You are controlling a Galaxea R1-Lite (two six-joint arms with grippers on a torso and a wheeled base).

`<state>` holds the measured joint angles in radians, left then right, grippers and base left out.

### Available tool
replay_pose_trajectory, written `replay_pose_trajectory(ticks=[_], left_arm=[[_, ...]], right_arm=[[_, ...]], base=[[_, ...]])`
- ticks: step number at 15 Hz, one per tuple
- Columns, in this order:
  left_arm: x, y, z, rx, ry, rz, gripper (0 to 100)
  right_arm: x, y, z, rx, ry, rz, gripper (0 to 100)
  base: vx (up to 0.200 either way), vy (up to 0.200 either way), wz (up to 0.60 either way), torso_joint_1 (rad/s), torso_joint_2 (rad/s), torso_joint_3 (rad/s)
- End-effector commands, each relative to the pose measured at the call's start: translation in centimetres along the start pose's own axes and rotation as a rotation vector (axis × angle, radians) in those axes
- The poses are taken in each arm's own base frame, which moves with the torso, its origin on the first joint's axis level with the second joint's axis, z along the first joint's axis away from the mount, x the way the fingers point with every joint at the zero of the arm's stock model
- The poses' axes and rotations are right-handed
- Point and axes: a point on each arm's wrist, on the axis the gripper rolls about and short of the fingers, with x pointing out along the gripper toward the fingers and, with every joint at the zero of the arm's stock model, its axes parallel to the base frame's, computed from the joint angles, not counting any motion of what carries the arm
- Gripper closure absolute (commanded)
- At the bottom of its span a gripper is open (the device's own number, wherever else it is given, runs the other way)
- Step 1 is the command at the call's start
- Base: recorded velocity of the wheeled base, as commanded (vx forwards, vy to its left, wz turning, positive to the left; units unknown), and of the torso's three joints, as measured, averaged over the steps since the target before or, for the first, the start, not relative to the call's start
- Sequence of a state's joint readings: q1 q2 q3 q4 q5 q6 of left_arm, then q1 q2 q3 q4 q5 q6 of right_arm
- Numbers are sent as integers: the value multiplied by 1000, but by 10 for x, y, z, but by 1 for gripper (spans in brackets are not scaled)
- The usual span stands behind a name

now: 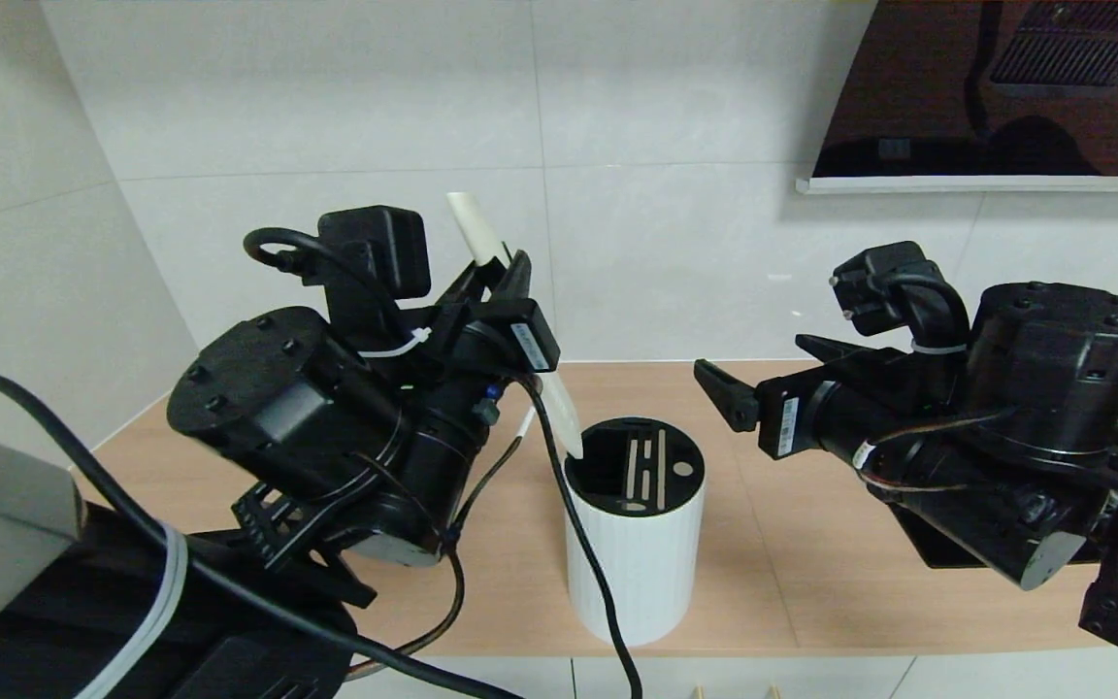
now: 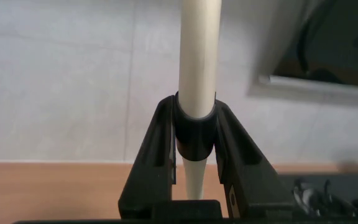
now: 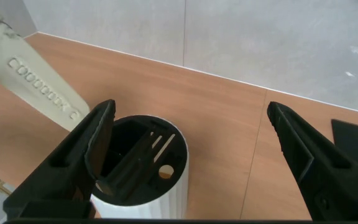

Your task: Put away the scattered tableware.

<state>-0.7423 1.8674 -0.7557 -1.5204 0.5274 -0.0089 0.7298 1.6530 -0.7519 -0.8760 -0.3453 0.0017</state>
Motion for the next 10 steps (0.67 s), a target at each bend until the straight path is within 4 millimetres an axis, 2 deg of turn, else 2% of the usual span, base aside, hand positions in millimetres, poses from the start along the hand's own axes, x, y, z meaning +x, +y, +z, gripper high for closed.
replay_pose_trajectory(ticks=[1,4,10], left_arm=[[1,-3,-3,-10,-9,-6,100],[-4,-13,-9,-18,6,-36,100],[-3,-15,-33,11,59,-38,100]], right_arm=[[1,0,-3,-4,11,1,0],[2,2,-7,-9,24,4,0],[2,2,-7,-8,21,4,0]], base=[[0,0,0,0,0,0],[0,0,0,0,0,0],[0,0,0,0,0,0]])
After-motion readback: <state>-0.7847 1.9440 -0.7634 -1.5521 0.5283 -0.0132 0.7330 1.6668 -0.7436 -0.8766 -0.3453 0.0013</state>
